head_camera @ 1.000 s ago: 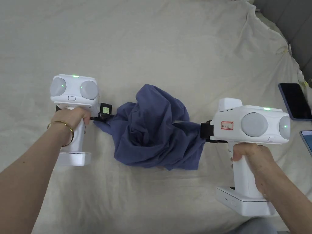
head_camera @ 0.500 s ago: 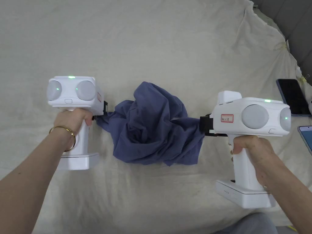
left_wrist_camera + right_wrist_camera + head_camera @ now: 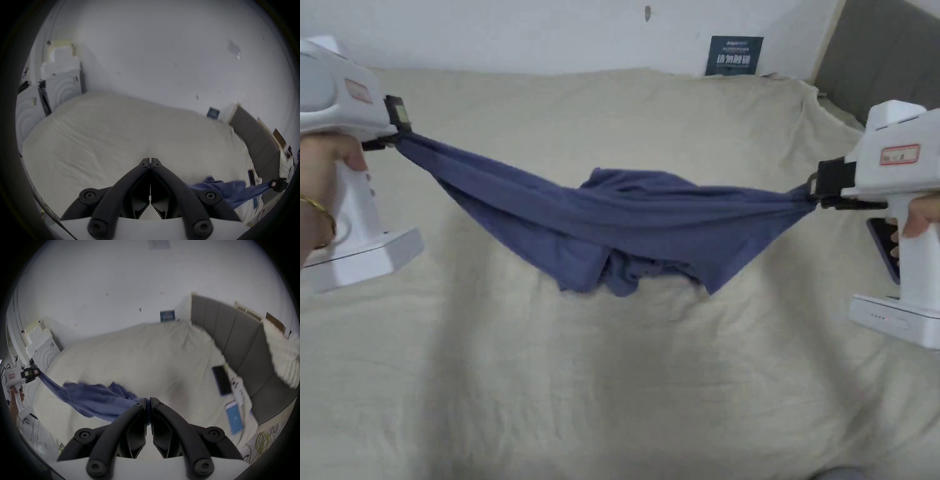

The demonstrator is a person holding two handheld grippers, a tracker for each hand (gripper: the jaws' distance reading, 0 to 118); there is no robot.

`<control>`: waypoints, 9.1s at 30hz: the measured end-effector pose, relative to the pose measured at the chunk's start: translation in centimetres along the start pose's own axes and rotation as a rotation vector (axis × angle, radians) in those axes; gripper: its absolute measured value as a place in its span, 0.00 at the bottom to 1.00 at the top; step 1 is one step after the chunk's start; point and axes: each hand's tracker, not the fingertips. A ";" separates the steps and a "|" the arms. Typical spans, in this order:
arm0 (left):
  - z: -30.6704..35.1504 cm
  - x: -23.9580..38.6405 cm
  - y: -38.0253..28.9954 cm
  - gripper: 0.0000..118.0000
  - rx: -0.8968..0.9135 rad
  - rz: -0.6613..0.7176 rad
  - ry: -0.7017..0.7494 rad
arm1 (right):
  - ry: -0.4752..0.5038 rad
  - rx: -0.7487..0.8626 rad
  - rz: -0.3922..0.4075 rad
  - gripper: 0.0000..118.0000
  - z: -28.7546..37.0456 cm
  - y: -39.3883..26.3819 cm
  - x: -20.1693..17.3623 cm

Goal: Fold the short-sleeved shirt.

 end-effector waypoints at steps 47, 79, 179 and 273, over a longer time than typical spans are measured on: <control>-1.4 10.6 28.9 0.00 0.559 -0.191 0.206 | -0.231 0.529 0.076 0.03 3.7 37.2 -8.6; -16.1 2.2 -14.4 0.00 -0.283 -0.151 0.125 | -0.195 -0.226 -0.073 0.02 -19.1 -3.4 2.2; 0.5 -8.3 -25.2 0.92 -0.532 -0.050 0.181 | 0.002 0.373 0.130 0.00 4.0 -17.2 -7.1; 3.8 -6.1 -22.2 0.03 -0.211 0.352 0.056 | 0.200 -0.329 0.510 0.07 -31.4 17.2 -20.2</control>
